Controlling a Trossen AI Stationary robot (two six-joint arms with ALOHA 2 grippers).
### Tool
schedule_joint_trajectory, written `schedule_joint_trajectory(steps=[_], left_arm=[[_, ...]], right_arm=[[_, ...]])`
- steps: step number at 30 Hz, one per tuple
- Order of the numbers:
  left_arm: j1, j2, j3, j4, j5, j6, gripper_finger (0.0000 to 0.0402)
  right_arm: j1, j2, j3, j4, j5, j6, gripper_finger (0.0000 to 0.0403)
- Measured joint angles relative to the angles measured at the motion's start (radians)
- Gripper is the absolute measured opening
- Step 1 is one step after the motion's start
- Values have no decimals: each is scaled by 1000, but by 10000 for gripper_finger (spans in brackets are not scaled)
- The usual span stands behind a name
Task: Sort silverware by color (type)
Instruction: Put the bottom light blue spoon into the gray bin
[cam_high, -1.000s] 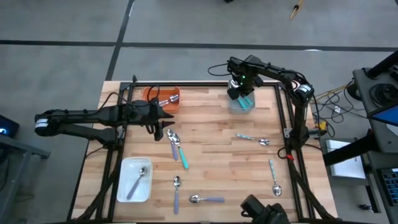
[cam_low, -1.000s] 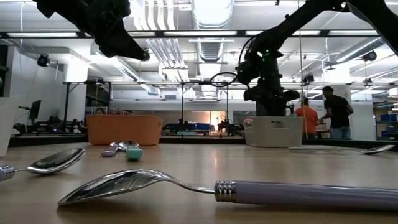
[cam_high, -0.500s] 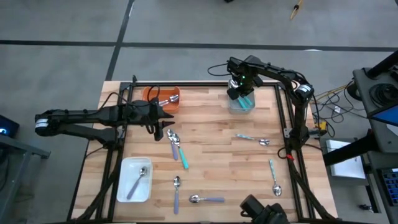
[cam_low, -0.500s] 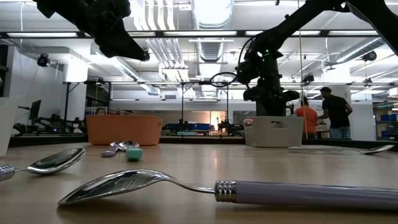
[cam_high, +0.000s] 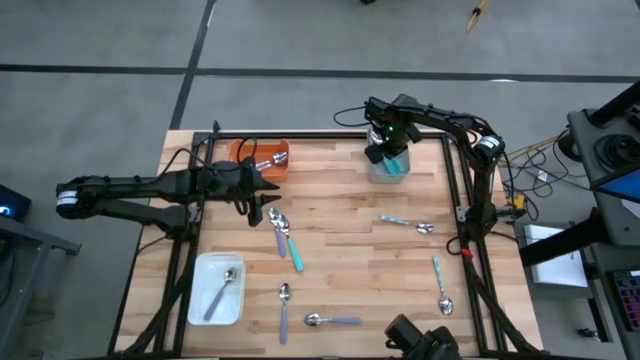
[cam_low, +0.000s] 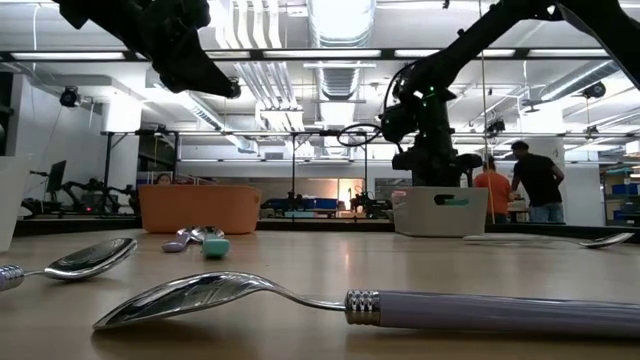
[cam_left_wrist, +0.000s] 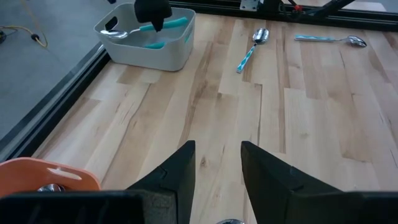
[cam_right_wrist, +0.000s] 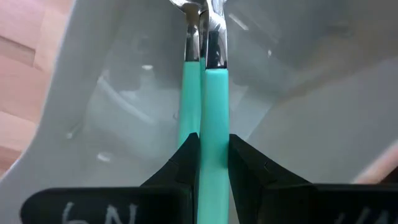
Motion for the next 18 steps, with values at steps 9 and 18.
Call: schedule_joint_trajectory(steps=[9, 18], left_arm=[[0, 0, 0, 0, 0, 0, 109], [0, 0, 0, 0, 0, 0, 109]], right_arm=[[2, 1, -49, 94, 1, 2, 53], [8, 1, -61, 91, 2, 2, 55]])
